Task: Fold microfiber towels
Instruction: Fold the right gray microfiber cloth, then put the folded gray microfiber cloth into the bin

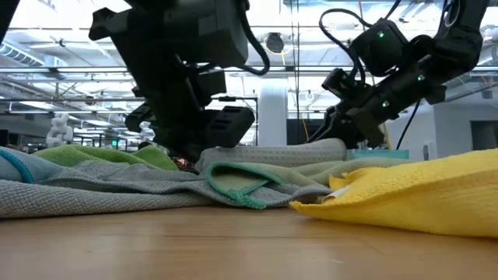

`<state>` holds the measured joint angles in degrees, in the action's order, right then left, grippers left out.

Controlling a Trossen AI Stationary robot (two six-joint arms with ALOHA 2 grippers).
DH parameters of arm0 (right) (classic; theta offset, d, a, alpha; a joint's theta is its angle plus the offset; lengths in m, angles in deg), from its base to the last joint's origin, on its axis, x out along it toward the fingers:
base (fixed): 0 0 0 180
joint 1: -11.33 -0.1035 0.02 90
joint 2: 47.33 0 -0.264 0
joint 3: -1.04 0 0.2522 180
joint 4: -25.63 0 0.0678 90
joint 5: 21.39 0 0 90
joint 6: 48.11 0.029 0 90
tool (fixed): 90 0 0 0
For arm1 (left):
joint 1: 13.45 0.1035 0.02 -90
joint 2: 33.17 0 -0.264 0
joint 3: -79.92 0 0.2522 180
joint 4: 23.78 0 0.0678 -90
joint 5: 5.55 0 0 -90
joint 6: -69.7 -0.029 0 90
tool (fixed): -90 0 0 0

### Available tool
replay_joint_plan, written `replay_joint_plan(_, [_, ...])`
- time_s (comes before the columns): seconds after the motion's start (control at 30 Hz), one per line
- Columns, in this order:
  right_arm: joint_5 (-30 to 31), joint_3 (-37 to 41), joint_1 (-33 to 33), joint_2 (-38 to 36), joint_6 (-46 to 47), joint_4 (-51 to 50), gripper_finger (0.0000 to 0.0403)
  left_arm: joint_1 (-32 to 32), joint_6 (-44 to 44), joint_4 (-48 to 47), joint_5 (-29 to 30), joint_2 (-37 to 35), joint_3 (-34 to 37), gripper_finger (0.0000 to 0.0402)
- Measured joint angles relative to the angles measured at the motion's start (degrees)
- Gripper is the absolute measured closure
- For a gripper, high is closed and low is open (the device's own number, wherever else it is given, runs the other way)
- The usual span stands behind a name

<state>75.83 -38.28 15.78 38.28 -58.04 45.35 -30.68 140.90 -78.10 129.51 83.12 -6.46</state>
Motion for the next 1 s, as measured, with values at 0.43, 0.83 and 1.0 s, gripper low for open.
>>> replay_joint_plan(0.43, [-20.7,7.74,-0.11,-11.58,9.54,11.65,0.026,-1.83,-6.42,4.55,5.0,-6.83,-0.09,0.028])
replay_joint_plan(0.83, [-23.92,2.53,-3.74,4.46,10.4,19.72,0.0333,-3.44,-20.52,23.71,1.93,-1.66,-0.07,0.0279])
replay_joint_plan(1.0, [-23.82,1.44,-2.87,10.79,10.38,21.35,0.036,-2.97,-17.54,22.41,-2.67,1.39,0.3,0.0279])
